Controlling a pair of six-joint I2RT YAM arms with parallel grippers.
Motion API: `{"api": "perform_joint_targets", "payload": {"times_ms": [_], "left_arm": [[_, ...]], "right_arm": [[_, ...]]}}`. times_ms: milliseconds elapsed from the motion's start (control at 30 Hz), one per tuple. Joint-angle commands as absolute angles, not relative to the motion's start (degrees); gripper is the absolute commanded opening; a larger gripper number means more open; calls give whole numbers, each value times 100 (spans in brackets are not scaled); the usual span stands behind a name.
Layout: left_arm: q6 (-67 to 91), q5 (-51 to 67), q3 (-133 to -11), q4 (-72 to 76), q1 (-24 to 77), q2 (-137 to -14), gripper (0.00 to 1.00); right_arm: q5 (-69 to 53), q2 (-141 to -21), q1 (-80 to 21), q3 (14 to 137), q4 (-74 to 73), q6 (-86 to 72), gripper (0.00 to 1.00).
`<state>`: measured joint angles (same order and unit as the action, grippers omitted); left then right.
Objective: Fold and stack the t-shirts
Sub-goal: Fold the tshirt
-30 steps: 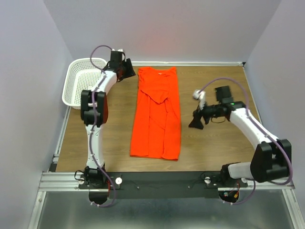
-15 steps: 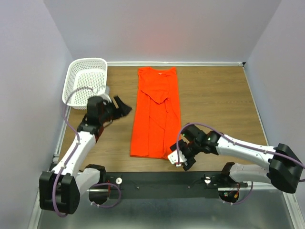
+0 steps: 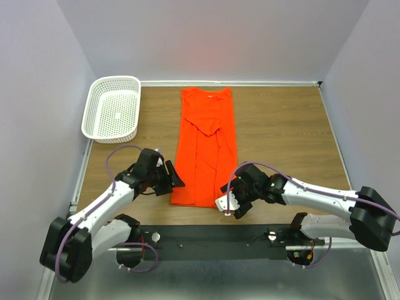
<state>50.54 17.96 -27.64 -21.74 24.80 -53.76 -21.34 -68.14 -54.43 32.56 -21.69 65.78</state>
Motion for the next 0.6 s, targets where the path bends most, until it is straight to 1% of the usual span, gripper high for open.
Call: {"api": "perform_joint_targets", "payload": {"times_ms": [0,100,233,367,433,567], "left_arm": [[5116,1345,-2918,-3268,2610,-5888,68],[5220,1038,-3014,-3717,2645,-5592,68],[5563,1256,-2936,-3841,2812,-5396,69],[5695,1354,-2769,-3736,2909,-5510,68],[5695,1371,-2690,-3622,2909,-5712,65],[5520,1301,-2681,-3498,2900,-6073,64]], "right_arm": [[-1784,-6654,-5493,3191,-1925,6434,81],[-1810,-6636,-5493,3120,-1916,6460,81],[-1784,-6776,-5493,3155,-1907,6460,81],[-1810,-6838,-5493,3208,-1907,6442,81],[-1810,-6855,-5493,3234,-1907,6434,81],[-1837,-6847,-5493,3208,-1907,6477,81]]}}
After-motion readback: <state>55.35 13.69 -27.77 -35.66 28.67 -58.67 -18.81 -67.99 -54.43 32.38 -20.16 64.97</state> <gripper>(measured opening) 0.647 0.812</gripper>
